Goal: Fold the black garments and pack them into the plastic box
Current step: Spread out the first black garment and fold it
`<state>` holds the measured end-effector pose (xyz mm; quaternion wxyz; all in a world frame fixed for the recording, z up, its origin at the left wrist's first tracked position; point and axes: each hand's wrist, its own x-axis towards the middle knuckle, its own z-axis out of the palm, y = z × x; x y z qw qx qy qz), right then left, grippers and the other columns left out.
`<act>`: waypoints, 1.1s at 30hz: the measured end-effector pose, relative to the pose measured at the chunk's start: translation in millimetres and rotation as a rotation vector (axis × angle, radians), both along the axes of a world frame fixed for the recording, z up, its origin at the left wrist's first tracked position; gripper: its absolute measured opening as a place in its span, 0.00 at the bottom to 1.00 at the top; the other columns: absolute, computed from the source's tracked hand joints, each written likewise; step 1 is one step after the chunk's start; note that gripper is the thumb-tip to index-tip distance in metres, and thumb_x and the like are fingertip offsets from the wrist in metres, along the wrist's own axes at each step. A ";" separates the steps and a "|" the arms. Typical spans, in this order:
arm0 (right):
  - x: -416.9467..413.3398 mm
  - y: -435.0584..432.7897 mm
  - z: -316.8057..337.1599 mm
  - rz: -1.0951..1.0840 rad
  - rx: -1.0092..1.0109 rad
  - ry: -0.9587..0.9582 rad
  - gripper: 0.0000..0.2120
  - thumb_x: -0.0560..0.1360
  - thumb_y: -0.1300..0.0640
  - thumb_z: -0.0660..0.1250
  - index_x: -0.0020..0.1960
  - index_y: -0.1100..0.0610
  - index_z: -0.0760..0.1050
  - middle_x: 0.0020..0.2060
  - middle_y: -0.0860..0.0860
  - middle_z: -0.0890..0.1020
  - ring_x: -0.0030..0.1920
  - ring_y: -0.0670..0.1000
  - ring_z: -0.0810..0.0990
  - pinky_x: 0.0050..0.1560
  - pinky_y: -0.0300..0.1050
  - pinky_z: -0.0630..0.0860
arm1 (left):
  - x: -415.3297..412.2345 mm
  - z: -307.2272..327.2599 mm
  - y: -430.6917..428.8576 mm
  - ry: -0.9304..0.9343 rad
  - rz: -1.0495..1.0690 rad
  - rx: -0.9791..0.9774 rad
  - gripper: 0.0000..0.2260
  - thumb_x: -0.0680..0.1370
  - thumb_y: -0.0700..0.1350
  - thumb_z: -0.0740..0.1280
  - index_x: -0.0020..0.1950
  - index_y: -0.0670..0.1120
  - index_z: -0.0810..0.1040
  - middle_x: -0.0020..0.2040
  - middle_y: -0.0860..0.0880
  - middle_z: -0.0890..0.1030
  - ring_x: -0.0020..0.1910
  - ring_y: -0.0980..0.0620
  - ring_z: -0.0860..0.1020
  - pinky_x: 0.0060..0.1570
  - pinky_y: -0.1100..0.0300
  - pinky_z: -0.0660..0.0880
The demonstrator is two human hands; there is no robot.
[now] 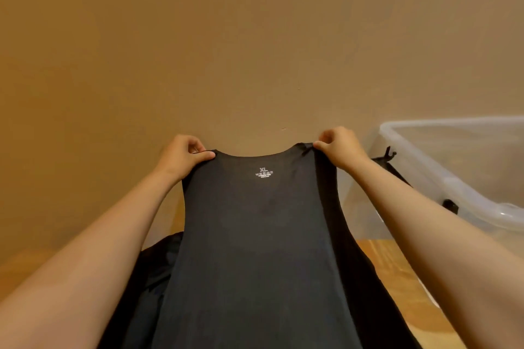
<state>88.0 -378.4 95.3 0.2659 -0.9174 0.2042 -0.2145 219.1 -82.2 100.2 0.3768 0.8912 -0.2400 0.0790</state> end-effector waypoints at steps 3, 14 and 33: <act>15.3 6.9 0.3 -0.086 -0.102 -0.012 0.11 0.79 0.53 0.65 0.49 0.60 0.80 0.44 0.56 0.82 0.46 0.57 0.80 0.48 0.55 0.80 | 12.7 -26.6 -9.5 -0.028 0.026 -0.012 0.09 0.74 0.47 0.74 0.36 0.47 0.78 0.36 0.53 0.78 0.41 0.51 0.75 0.36 0.57 0.67; -4.1 25.0 -86.9 -0.090 -0.015 0.132 0.11 0.78 0.49 0.66 0.50 0.55 0.81 0.45 0.53 0.83 0.46 0.55 0.81 0.45 0.51 0.80 | 1.8 -82.2 -5.2 0.013 -0.058 0.138 0.09 0.73 0.48 0.75 0.38 0.48 0.78 0.36 0.51 0.77 0.37 0.53 0.74 0.34 0.60 0.67; -72.0 64.0 -76.9 0.158 0.128 0.153 0.13 0.79 0.54 0.66 0.60 0.58 0.79 0.58 0.55 0.82 0.59 0.53 0.79 0.61 0.47 0.74 | -91.2 -73.8 19.9 0.141 -0.260 0.167 0.10 0.73 0.43 0.75 0.52 0.42 0.81 0.48 0.47 0.83 0.48 0.51 0.80 0.52 0.62 0.73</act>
